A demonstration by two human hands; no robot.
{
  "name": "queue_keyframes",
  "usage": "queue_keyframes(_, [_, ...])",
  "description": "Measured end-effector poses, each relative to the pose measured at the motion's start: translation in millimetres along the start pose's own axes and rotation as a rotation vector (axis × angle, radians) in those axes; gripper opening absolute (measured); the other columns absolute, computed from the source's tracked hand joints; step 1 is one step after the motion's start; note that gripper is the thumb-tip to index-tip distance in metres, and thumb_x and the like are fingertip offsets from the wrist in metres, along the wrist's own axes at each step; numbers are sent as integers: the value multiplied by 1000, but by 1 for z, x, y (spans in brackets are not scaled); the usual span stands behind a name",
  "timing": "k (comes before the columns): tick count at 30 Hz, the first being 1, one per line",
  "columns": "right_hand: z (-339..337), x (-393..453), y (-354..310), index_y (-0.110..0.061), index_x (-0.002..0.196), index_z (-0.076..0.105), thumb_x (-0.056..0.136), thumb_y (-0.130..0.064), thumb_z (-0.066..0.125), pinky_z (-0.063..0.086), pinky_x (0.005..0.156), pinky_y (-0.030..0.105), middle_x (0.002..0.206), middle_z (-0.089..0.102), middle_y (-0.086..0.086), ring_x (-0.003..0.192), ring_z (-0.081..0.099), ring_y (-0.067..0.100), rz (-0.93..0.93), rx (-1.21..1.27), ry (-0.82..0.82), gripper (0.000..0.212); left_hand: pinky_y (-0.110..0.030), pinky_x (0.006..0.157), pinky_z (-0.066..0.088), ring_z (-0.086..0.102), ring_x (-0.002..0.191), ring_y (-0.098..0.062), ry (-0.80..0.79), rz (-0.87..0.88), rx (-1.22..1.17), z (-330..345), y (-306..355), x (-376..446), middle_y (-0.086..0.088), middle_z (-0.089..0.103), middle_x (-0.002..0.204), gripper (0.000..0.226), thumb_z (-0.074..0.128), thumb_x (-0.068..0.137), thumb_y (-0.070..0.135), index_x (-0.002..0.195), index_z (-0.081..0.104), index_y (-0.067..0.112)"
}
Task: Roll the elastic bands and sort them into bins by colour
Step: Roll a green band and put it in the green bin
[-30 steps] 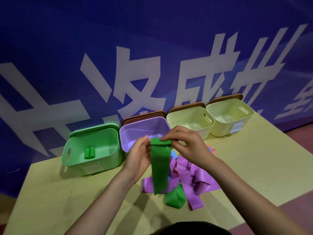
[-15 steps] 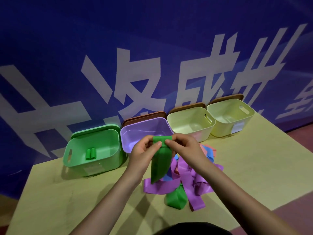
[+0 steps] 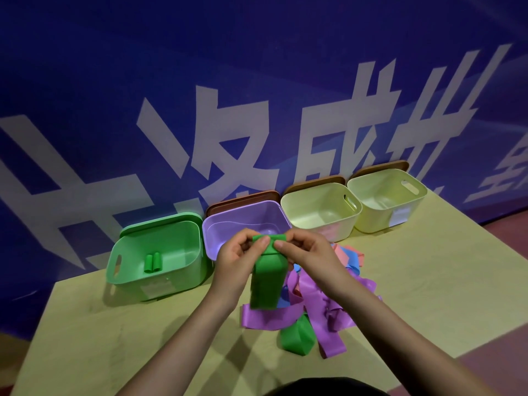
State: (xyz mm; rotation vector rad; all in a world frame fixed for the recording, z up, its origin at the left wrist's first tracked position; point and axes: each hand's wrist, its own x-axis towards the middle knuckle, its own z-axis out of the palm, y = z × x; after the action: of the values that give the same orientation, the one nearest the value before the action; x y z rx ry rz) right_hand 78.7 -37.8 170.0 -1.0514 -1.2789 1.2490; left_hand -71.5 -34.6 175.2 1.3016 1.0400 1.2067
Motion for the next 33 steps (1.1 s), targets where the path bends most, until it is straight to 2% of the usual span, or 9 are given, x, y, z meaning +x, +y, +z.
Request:
queue_keyframes(1, [1,0,-1,-3,73,56,89,2,60,42,53,19,54,51,0,48,47,9,-7,11,9,17,-24,63,49,63,71,-10,-20,-54,-51,0,0,0,5,66,72,9,63,86,21,82,64,14])
queue_keyframes(4, [0,2,-2,5,80,59,89,2,59,43,52,17,53,53,-2,47,49,7,-34,27,65,10,-32,76,55,70,87,-24,-101,-191,-176,1,-2,-3,-9,74,94,34,56,80,39,101,67,15])
queue_keyframes(11, [4,-2,-6,-7,84,62,88,5,60,44,56,13,62,55,-1,53,52,1,-75,-32,55,13,-25,70,54,67,79,-15,-6,-191,-100,2,-3,-3,-2,74,84,23,48,97,14,91,71,17])
queue_keyframes(16, [-3,-1,-7,-22,89,66,84,2,67,45,68,15,71,63,-16,68,55,1,-197,-232,19,25,-30,77,51,66,85,-20,27,-237,-134,1,-5,-2,-8,73,88,21,52,95,17,91,72,15])
queue_keyframes(20, [-14,3,-3,-16,95,74,83,-9,66,47,67,21,81,66,-2,71,59,9,-431,-555,73,16,-36,86,48,64,104,-32,31,-403,-291,4,-6,1,-19,69,107,36,43,98,27,111,65,1])
queue_keyframes(24, [-22,5,0,-12,99,74,82,-1,62,44,71,13,84,62,3,73,57,8,-577,-733,54,24,-34,79,52,63,91,-28,22,-447,-433,5,-3,3,-22,66,99,56,49,89,42,113,62,-6])
queue_keyframes(28, [-22,6,-1,-11,103,73,85,-10,54,45,75,15,90,63,6,83,59,12,-683,-822,22,26,-29,67,53,62,80,-25,5,-352,-365,4,-1,2,-22,64,92,30,54,90,18,103,63,-7])
queue_keyframes(30, [-22,7,-2,-13,109,72,86,-10,50,44,81,15,97,62,4,91,59,10,-632,-775,-48,32,-29,68,52,61,79,-24,26,-330,-338,3,-1,2,-20,65,92,21,51,93,10,102,64,-4])
queue_keyframes(33, [-18,3,-4,-19,120,66,88,-14,47,45,83,19,99,61,-10,92,59,6,-373,-523,-62,38,-38,76,52,64,82,-24,57,-261,-242,0,-2,1,-14,70,91,17,52,95,10,97,68,7])
